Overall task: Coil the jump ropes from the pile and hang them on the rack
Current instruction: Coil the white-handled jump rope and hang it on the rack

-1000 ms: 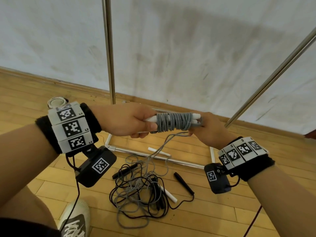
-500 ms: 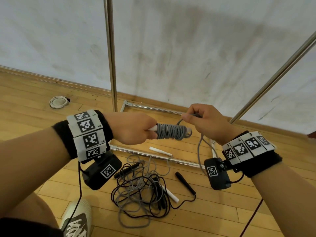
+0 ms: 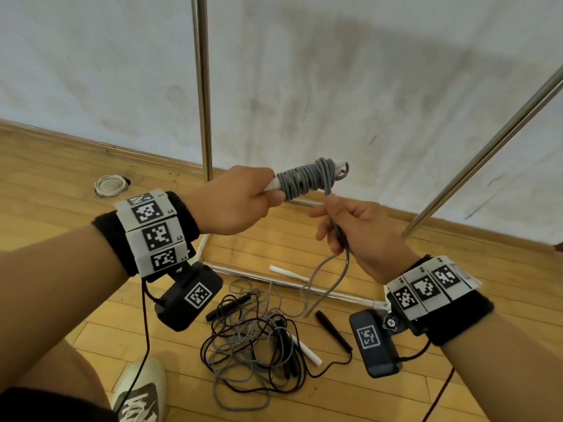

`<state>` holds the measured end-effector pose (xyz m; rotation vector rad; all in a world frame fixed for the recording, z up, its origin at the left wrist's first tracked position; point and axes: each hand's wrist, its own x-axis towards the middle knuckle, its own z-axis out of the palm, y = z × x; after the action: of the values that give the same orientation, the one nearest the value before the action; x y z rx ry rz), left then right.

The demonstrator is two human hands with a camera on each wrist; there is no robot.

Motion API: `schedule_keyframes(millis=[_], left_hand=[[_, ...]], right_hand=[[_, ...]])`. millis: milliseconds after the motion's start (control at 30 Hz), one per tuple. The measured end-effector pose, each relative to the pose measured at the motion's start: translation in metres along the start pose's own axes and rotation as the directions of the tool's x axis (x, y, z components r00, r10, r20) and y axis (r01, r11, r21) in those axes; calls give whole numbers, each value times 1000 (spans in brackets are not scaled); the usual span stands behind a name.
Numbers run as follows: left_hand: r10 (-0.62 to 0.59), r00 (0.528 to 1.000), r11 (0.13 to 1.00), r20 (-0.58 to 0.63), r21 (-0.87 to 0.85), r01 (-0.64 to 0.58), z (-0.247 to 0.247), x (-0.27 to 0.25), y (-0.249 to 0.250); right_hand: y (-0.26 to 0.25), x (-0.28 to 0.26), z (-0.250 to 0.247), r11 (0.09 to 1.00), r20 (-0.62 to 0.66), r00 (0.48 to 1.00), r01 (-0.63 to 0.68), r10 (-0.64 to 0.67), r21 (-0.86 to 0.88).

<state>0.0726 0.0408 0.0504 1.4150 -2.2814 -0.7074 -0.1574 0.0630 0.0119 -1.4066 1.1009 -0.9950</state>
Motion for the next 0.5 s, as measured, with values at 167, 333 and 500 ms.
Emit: schedule_keyframes(millis=[167, 333, 500], left_hand=[[42, 996, 996, 78, -87, -36, -2, -6, 5], [91, 979, 986, 183, -158, -62, -2, -11, 9], [158, 954, 977, 256, -183, -112, -5, -16, 11]], right_hand=[[10, -5, -13, 996, 218, 974, -75, 61, 58], [12, -8, -18, 995, 202, 976, -94, 86, 30], [18, -6, -26, 965, 118, 991, -36, 69, -260]])
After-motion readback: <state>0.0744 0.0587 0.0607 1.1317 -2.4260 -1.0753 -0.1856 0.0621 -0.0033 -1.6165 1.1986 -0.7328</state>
